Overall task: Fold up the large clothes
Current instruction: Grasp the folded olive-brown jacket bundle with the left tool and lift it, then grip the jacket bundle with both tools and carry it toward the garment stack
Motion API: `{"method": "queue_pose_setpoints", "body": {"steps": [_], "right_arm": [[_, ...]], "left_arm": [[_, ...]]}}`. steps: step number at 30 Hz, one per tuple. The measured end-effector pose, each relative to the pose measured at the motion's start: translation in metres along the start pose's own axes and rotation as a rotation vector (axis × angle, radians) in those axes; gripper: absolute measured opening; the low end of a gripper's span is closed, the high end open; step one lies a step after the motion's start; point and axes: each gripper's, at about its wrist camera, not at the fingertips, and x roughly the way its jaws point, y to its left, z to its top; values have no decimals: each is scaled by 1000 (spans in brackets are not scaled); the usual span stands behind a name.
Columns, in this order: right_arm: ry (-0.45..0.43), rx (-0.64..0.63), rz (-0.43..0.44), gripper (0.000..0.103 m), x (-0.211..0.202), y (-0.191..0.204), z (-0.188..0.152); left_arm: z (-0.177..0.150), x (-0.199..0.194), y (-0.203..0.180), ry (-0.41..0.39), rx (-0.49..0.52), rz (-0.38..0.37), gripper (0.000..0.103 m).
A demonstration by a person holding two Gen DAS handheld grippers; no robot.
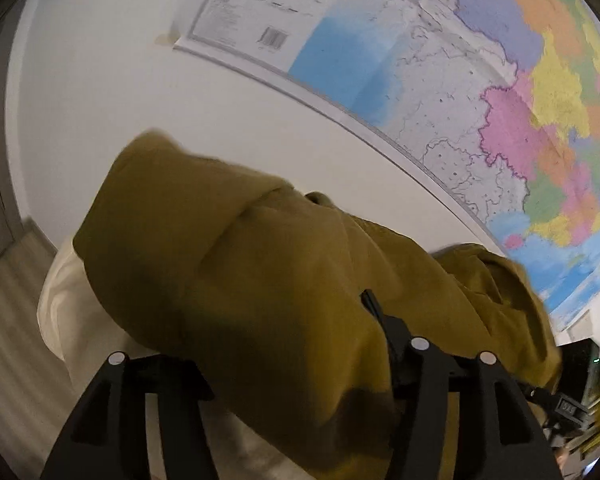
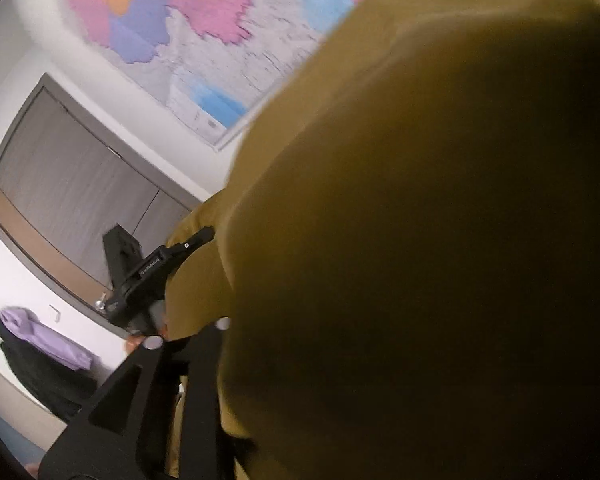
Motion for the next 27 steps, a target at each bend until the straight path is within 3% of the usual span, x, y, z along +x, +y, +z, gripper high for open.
{"method": "queue_pose_setpoints", "body": {"steps": [3, 6, 10, 14, 16, 18, 23, 25, 27], "right_arm": [[11, -2, 15, 63, -17, 4, -8], [-3, -27, -21, 75, -45, 7, -16], [-45, 12, -68, 75, -85, -4, -27], [-45, 17, -178, 71, -102, -8, -26], [-27, -14, -226, 64, -108, -6, -26], [-37, -59, -192, 58, -124, -3, -28], [-138, -308, -250, 54, -135, 47, -16], [-147, -345, -242, 54, -124, 59, 0], [-176, -386, -311, 57, -102, 62, 20]], "left_arm": [[-5, -3, 2, 4, -1, 21, 60], [-10, -4, 1, 6, 24, 58, 61], [-21, -9, 0, -4, 50, 132, 67], [-34, -25, -5, -38, 65, 198, 72], [-41, -40, -12, -64, 112, 245, 74], [-45, -53, -19, -80, 143, 268, 75], [-43, -90, -41, -162, 233, 207, 81], [-38, -88, -50, -171, 261, 195, 82], [-31, -73, -56, -144, 275, 206, 83]]}}
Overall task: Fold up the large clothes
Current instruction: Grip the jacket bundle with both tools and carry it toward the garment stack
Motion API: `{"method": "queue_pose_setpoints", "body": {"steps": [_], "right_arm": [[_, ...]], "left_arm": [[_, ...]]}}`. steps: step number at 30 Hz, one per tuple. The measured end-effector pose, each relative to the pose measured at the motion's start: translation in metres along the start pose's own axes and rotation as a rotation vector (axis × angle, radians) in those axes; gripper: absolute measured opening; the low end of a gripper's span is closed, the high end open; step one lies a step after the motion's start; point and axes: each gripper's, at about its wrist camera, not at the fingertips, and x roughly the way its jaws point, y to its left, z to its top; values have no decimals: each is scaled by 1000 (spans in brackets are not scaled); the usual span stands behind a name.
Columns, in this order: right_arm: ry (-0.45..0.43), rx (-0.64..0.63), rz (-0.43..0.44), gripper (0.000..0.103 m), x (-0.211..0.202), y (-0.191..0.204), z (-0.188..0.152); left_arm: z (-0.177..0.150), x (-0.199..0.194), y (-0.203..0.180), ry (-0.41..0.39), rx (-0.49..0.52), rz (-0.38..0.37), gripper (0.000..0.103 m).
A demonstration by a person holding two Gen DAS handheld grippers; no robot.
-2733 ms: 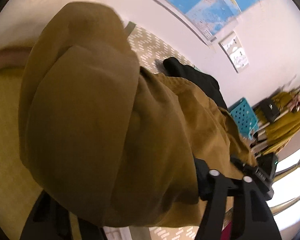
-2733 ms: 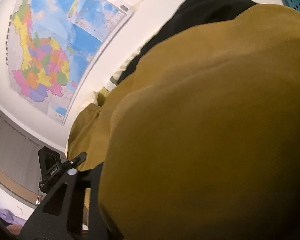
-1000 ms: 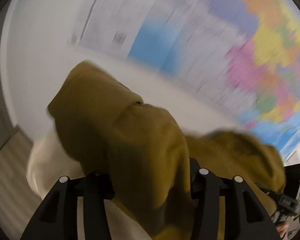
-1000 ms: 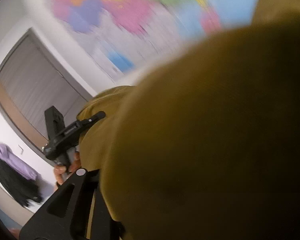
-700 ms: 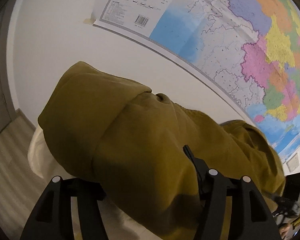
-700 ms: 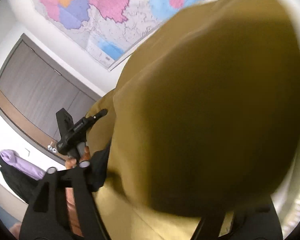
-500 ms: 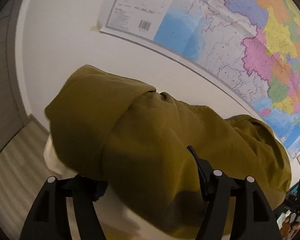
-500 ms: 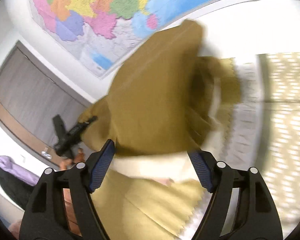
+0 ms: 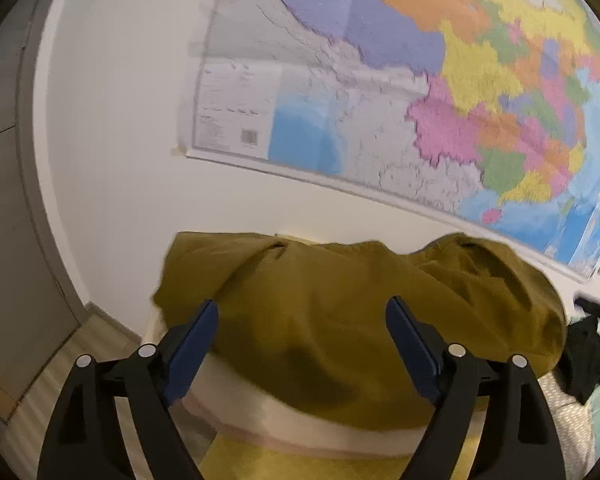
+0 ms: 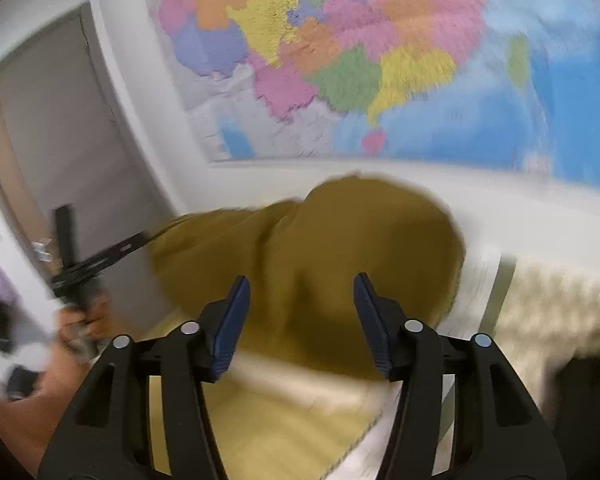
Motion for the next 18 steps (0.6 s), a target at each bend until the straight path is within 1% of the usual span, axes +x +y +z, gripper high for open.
{"method": "queue_pose_setpoints", "body": {"steps": [1, 2, 3, 4, 5, 6, 8, 9, 11, 14, 16, 18], "right_arm": [[17, 12, -3, 57, 18, -6, 6], [39, 46, -16, 53, 35, -15, 10], [48, 80, -42, 53, 41, -26, 6], [71, 121, -54, 52, 53, -36, -1], [122, 158, -51, 47, 72, -51, -11], [140, 191, -52, 46, 77, -60, -22], [171, 259, -15, 46, 85, -75, -45], [174, 272, -4, 46, 84, -77, -53], [183, 276, -6, 47, 81, -78, -59], [198, 266, -23, 50, 67, -72, -54], [163, 250, -21, 53, 51, -66, -47], [120, 220, -23, 53, 39, -54, -40]], "left_arm": [[0, 14, 0, 26, -8, 12, 83], [-1, 23, 1, 36, -7, 18, 83], [-2, 31, 2, 47, 3, 28, 83], [-5, 42, 3, 64, 6, 58, 83], [-8, 51, 7, 81, 4, 79, 83], [-10, 59, 10, 99, 5, 85, 84], [-17, 74, 17, 129, -4, 81, 87], [-21, 79, 18, 136, 0, 80, 88], [-23, 80, 18, 130, 18, 89, 88], [-21, 77, 17, 133, 9, 104, 88], [-21, 71, 13, 115, 13, 114, 88], [-21, 62, 6, 94, 25, 106, 88]]}}
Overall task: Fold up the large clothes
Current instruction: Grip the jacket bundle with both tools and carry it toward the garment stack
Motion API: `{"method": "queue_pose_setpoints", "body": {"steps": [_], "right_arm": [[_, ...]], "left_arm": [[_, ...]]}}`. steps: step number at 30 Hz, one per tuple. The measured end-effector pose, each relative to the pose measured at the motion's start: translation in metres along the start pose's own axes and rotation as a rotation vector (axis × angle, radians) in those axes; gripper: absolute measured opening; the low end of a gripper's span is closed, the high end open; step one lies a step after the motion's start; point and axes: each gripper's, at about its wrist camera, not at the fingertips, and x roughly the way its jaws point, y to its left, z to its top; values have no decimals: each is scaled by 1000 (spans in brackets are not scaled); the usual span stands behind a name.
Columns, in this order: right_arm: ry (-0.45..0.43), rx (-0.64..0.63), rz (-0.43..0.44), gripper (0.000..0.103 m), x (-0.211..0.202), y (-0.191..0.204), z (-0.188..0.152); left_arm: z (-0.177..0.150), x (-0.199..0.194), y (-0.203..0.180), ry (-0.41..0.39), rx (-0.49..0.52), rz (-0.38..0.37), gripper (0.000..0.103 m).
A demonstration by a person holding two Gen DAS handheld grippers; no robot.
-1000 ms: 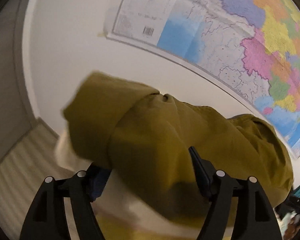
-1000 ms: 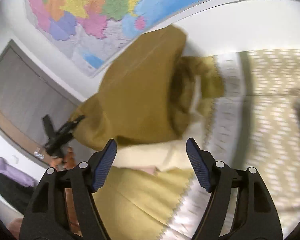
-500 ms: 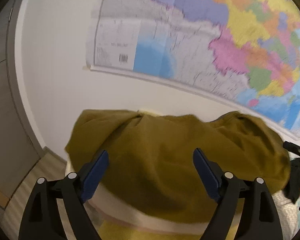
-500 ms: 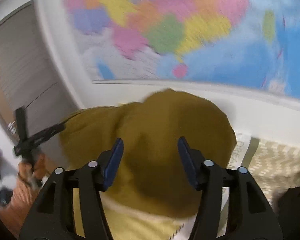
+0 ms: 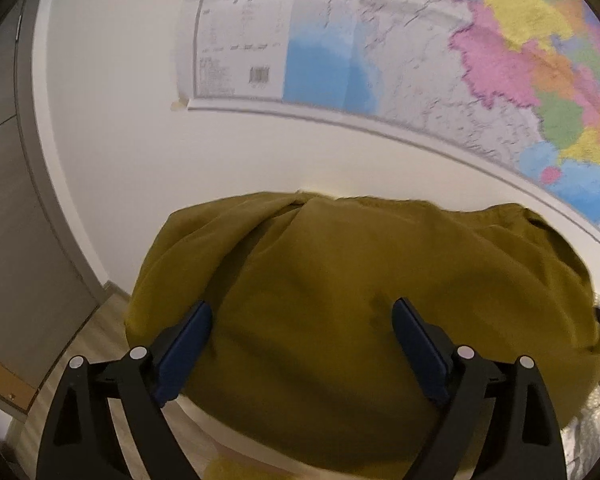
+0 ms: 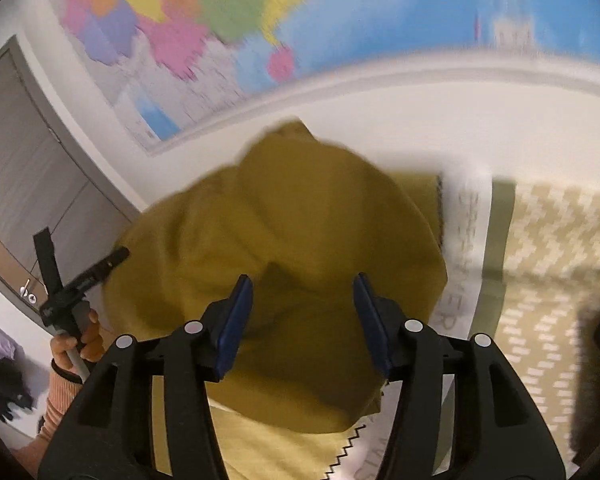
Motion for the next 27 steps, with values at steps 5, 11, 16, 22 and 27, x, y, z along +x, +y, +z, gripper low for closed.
{"method": "queue_pose_setpoints", "body": {"steps": [5, 11, 16, 22, 27], "right_arm": [[-59, -129, 36, 58, -14, 41, 0], [31, -253, -34, 58, 25, 63, -26], [45, -240, -46, 59, 33, 56, -37], [14, -212, -5, 63, 11, 57, -33], [22, -250, -34, 66, 15, 59, -45]], "left_arm": [[-10, -20, -20, -40, 25, -32, 88], [-28, -29, -46, -59, 57, -109, 91], [-36, -22, -58, -29, 65, -119, 92], [-39, -19, -57, -23, 60, -113, 92], [-45, -14, -62, -15, 53, -101, 96]]}}
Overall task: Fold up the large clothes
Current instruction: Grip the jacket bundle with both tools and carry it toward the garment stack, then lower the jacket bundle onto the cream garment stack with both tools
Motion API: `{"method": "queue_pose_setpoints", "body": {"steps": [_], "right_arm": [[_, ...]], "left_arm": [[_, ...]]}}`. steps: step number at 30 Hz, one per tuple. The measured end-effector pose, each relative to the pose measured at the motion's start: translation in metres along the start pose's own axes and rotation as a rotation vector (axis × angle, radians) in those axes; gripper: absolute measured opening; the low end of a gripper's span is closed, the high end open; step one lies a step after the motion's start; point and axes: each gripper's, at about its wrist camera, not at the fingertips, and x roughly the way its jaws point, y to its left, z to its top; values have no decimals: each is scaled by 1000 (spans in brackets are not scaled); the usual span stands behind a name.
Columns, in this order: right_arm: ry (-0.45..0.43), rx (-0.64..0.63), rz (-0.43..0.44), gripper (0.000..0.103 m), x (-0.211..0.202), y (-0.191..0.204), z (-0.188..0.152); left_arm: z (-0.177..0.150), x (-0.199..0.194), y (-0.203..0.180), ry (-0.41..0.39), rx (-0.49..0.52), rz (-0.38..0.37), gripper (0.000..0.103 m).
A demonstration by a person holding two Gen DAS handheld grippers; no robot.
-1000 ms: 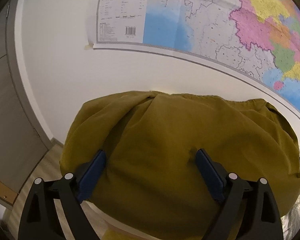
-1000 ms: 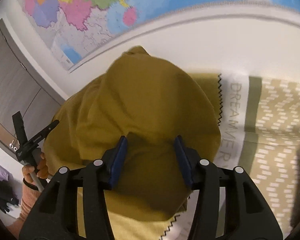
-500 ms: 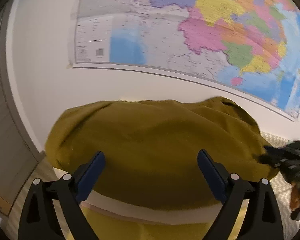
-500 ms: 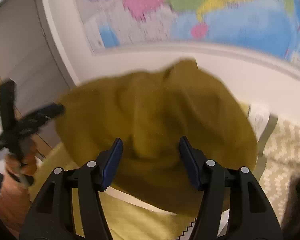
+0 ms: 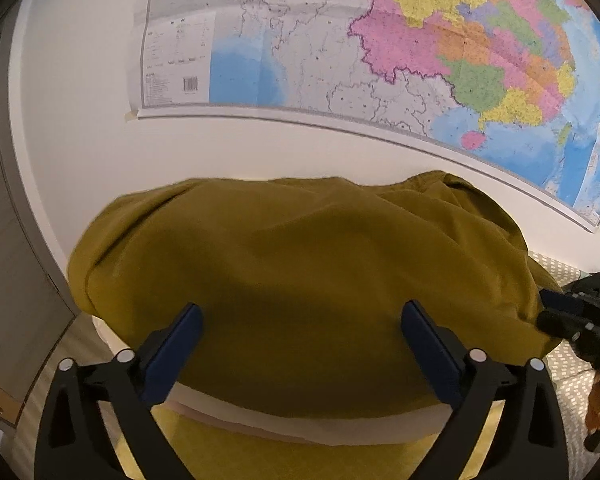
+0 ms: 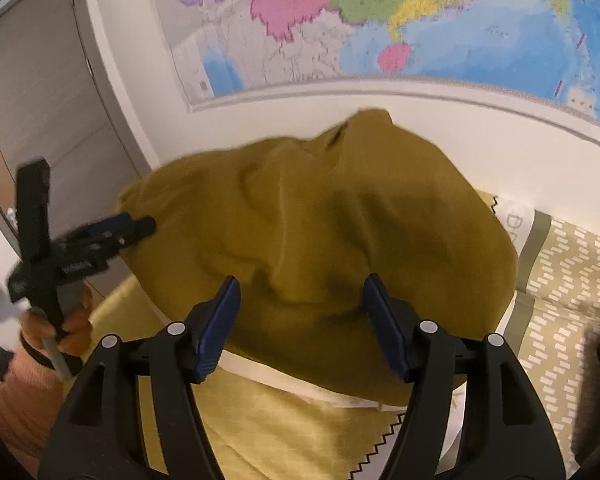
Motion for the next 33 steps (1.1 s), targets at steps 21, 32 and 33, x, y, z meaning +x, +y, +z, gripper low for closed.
{"method": "queue_pose_setpoints", "body": {"steps": [21, 32, 33], "right_arm": [[-75, 7, -28, 69, 9, -4, 75], [109, 183, 15, 56, 80, -50, 61], [113, 182, 12, 56, 79, -50, 61]], "left_arm": [[54, 10, 27, -36, 22, 113, 97], [61, 81, 85, 88, -51, 187, 97], [61, 78, 81, 78, -31, 206, 97]]}}
